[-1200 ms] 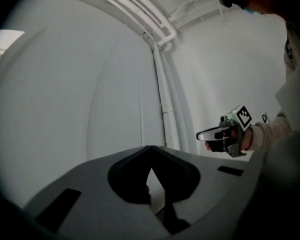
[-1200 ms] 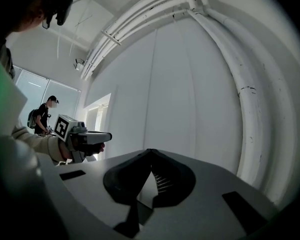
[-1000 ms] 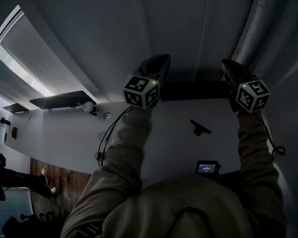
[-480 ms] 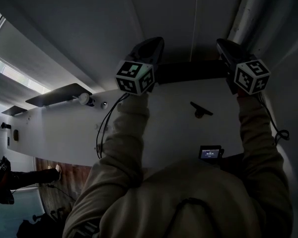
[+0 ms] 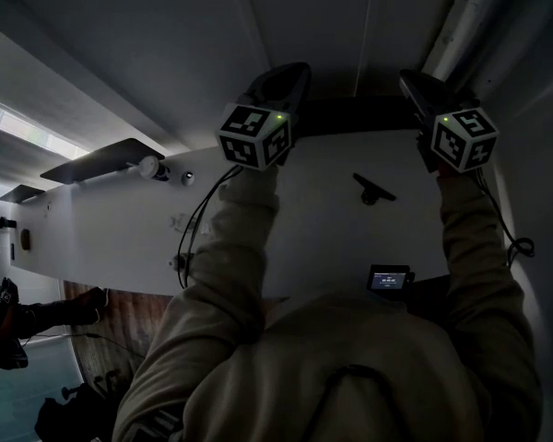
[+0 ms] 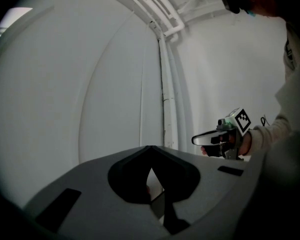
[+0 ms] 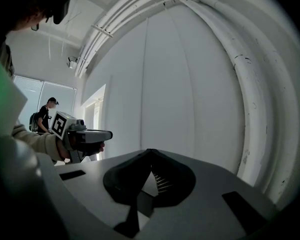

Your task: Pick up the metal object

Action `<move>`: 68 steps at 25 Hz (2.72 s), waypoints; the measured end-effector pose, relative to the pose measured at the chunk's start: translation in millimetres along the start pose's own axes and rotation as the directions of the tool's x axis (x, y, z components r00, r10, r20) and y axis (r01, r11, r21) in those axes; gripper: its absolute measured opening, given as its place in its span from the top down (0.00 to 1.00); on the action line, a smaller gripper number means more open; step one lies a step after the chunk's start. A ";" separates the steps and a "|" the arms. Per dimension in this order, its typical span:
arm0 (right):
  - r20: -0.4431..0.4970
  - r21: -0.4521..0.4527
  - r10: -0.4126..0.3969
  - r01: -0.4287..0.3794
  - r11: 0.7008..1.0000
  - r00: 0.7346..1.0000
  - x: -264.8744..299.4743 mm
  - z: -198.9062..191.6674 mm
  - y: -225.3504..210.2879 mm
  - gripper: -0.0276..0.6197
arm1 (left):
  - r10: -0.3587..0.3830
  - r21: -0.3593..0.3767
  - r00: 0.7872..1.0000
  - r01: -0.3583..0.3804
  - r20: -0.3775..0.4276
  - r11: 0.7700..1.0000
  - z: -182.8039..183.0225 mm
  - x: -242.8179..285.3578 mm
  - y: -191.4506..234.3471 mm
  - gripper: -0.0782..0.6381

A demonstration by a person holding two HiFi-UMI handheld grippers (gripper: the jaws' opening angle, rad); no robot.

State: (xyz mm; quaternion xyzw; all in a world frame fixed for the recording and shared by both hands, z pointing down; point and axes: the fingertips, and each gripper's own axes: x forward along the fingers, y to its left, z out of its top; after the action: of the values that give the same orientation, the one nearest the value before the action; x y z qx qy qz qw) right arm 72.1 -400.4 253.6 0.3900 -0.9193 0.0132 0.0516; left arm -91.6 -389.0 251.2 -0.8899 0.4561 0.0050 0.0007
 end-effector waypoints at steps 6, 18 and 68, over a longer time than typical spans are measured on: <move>-0.041 0.034 -0.009 0.011 0.999 0.999 3.3 -32.9 -6.6 0.93 | -0.004 -0.033 1.000 0.003 -0.010 0.999 -22.8 3.8 0.0 0.89; -0.142 0.072 -0.024 0.034 0.997 0.990 4.0 -90.5 -14.2 0.93 | -0.015 -0.092 0.998 0.009 -0.066 0.996 -68.8 8.2 -5.2 0.89; -0.435 0.181 -0.018 0.107 0.978 0.900 -24.5 -319.8 5.7 0.93 | -0.076 -0.311 0.940 -0.033 -0.333 0.950 -306.0 -5.1 -55.5 0.89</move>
State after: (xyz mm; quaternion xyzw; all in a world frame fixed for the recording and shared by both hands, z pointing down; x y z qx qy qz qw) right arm 111.9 -358.2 569.2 0.4100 -0.8659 0.1900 0.2144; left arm -46.9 -354.2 557.1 -0.8711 0.4331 -0.0770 -0.2186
